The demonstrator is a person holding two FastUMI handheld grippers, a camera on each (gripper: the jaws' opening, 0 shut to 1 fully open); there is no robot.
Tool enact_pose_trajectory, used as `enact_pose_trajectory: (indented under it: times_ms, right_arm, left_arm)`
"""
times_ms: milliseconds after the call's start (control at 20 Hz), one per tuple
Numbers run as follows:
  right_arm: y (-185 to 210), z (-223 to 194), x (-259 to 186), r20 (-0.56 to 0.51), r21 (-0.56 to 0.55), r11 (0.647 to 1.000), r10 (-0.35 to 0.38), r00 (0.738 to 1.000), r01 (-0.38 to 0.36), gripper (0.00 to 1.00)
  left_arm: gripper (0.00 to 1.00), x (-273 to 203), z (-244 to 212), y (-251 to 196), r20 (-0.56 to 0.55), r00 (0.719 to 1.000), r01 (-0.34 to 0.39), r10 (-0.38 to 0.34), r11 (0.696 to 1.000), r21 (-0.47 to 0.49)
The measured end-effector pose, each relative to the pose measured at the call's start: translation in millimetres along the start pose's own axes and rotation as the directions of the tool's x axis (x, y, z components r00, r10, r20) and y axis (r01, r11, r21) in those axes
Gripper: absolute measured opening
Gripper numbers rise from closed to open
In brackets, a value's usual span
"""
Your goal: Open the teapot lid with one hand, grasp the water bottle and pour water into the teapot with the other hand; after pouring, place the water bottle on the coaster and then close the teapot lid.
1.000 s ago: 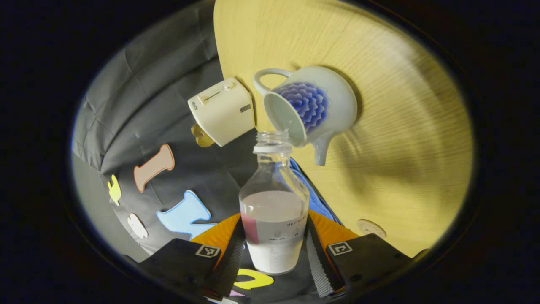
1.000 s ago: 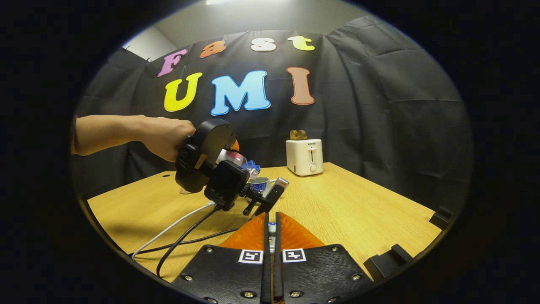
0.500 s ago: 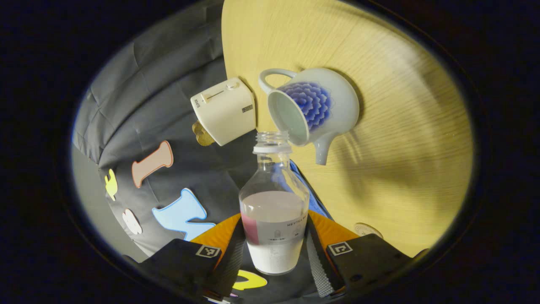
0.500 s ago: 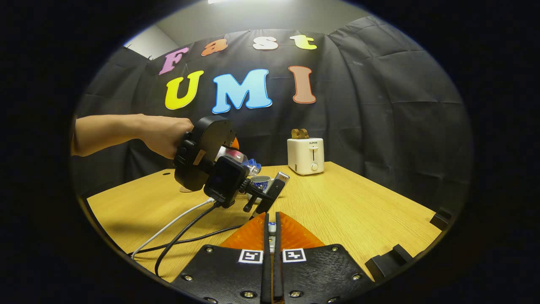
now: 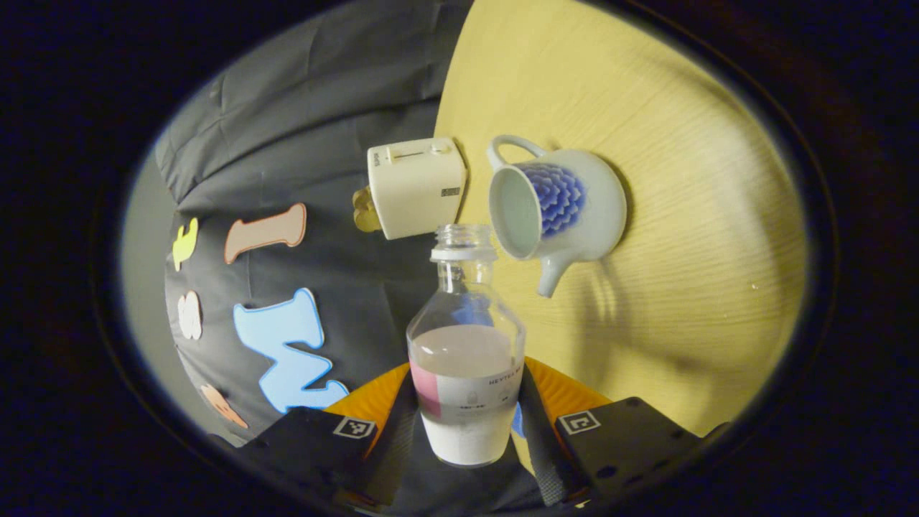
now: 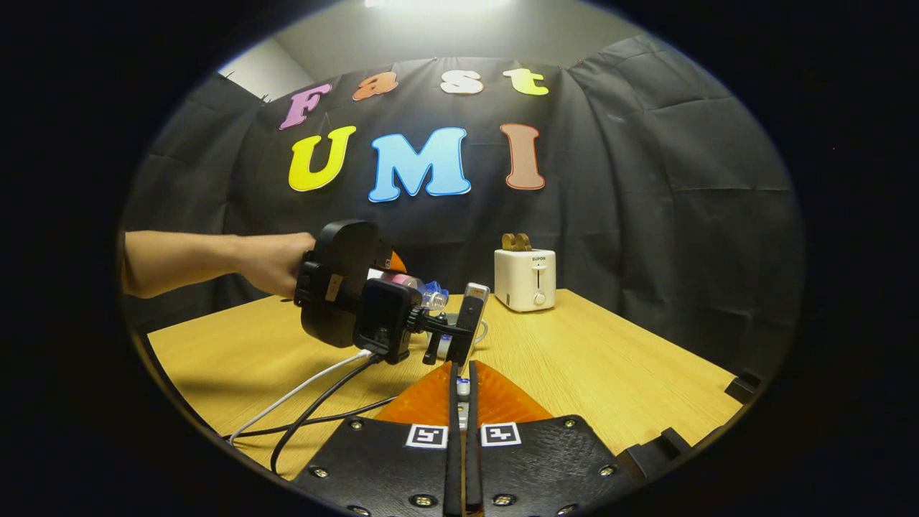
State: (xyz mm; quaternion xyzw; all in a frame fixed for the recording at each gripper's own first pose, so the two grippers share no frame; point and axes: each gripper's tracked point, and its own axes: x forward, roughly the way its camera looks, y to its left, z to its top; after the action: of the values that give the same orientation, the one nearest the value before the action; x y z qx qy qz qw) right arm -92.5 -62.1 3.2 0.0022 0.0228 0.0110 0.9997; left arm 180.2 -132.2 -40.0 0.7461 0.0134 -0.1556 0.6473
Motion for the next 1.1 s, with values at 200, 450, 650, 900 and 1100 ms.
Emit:
enact_pose_trajectory:
  times_ms: [200, 450, 650, 900, 1100]
  right_arm:
    - [-3, 11, 13, 0.027, -0.056, 0.998, -0.003, 1.0, 0.004, 0.02]
    - [11, 21, 30, 0.037, -0.054, 0.998, 0.038, 0.999, -0.036, 0.03]
    - [21, 25, 48, 0.03, -0.023, 0.997, 0.07, 0.997, -0.069, 0.03]
    - [34, 24, 69, 0.015, -0.003, 0.995, 0.1, 0.995, -0.1, 0.03]
    - [44, 27, 92, 0.041, -0.007, 0.995, 0.099, 0.994, -0.098, 0.02]
  left_arm:
    - [0.84, -10, -6, -13, 0.018, 1.0, -0.008, 0.012, 0.979, -0.204]
    - [0.84, -13, -13, -14, 0.039, 0.994, -0.07, 0.098, 0.891, -0.448]
    - [0.84, -39, -47, -13, 0.021, 0.989, -0.094, 0.143, 0.746, -0.659]
    - [0.85, -72, -83, -16, 0.014, 0.982, -0.081, 0.19, 0.481, -0.873]
    - [0.84, -89, -102, -33, -0.018, 0.98, -0.083, 0.2, 0.321, -0.943]
